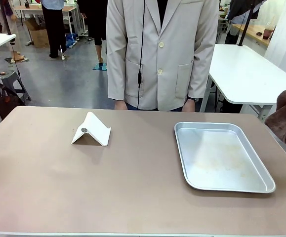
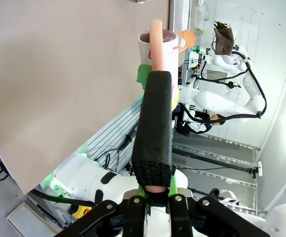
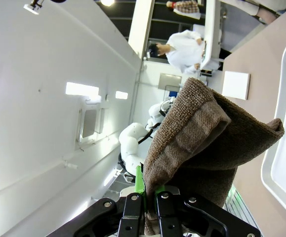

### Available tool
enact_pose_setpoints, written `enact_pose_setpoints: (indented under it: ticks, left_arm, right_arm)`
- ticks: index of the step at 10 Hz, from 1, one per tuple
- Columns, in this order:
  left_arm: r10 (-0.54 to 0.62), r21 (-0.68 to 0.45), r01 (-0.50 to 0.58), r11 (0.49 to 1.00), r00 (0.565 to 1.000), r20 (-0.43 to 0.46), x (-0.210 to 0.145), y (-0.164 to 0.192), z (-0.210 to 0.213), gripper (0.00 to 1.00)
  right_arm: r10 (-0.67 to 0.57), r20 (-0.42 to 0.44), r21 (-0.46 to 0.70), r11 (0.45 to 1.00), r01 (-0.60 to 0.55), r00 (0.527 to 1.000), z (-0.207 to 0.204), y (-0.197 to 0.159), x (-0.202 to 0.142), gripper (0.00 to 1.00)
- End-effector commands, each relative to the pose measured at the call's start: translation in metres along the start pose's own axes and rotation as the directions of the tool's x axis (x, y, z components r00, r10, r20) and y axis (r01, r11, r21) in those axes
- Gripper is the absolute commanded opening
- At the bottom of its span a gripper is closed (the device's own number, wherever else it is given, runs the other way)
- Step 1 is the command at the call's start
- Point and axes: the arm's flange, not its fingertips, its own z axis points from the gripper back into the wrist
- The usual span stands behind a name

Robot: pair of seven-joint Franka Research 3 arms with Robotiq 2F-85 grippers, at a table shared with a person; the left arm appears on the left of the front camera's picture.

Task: Clean the surface of the table.
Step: Return the Lint Roller and towel to their original positions.

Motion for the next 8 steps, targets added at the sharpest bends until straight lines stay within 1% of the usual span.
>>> enact_pose_setpoints:
  ticks: [1,3,4,5,6,7,8]
  left_arm:
    - [0.004,-0.003,-0.004,1.0,1.0,0.001,-0.003,-0.005,0.001,0.16]
    - [0.004,-0.003,-0.004,1.0,1.0,0.001,-0.003,-0.005,0.001,0.16]
    - [0.0,0.0,0.0,1.0,1.0,0.0,0.0,0.0,0.0,0.16]
    - [-0.042,-0.017,0.042,0.999,0.999,-0.006,0.001,-0.016,-0.009,0.16]
    - [-0.055,0.002,0.055,0.999,0.998,-0.031,0.006,-0.034,-0.022,0.16]
    - [-0.073,0.03,0.076,0.997,0.994,-0.081,0.01,-0.049,-0.041,0.16]
    - [-0.09,0.056,0.096,0.994,0.99,-0.105,0.016,-0.066,-0.059,0.16]
  right_arm:
    - [-0.001,-0.003,0.005,1.0,0.001,1.0,-0.001,0.005,-0.001,0.07]
    - [-0.001,-0.003,0.005,1.0,0.001,1.0,-0.001,0.005,-0.001,0.07]
    - [0.0,0.0,0.0,1.0,0.0,1.0,0.0,0.0,0.0,0.07]
    - [0.041,0.017,-0.025,0.999,-0.041,0.999,-0.011,0.004,-0.005,0.07]
    - [0.063,-0.026,-0.056,0.996,-0.064,0.998,-0.034,0.005,-0.002,0.07]
    - [0.077,-0.079,-0.108,0.99,-0.085,0.994,-0.062,0.004,0.006,0.07]
    - [0.091,-0.142,-0.162,0.98,-0.114,0.986,-0.094,0.004,0.017,0.07]
